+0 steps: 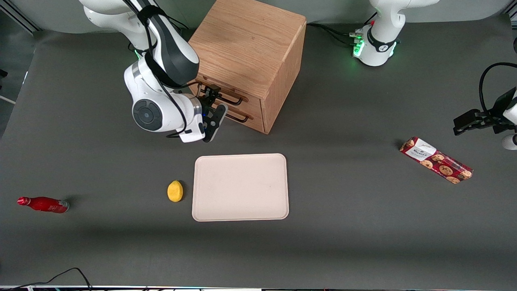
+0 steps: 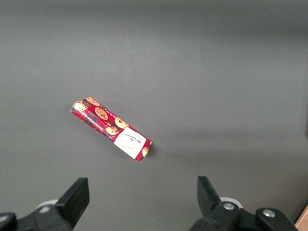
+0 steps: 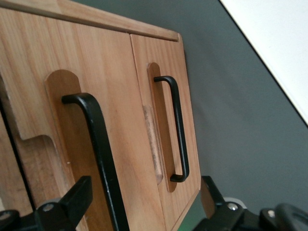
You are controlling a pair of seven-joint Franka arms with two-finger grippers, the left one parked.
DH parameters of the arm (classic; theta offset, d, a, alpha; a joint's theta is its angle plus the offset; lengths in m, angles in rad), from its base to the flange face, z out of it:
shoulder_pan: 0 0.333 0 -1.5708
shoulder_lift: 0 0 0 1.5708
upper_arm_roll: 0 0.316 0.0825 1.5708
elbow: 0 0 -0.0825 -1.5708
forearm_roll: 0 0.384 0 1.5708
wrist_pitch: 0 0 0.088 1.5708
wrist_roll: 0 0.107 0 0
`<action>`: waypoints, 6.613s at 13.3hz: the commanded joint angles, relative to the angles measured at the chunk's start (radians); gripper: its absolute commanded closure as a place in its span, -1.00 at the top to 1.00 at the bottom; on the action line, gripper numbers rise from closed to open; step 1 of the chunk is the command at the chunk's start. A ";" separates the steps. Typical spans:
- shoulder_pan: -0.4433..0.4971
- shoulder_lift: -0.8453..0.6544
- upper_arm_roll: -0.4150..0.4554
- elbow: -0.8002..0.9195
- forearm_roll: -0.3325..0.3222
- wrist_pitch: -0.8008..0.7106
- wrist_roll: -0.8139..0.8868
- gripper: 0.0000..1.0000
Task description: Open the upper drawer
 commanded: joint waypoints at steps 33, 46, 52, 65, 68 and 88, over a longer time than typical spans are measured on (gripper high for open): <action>-0.134 0.165 0.051 0.103 -0.094 0.072 -0.106 1.00; -0.218 0.222 0.050 0.204 -0.100 0.070 -0.184 1.00; -0.257 0.262 0.048 0.256 -0.106 0.072 -0.215 1.00; -0.326 0.337 0.053 0.380 -0.135 0.063 -0.273 1.00; -0.346 0.347 0.053 0.400 -0.137 0.061 -0.298 1.00; -0.384 0.324 0.066 0.466 -0.157 0.047 -0.365 1.00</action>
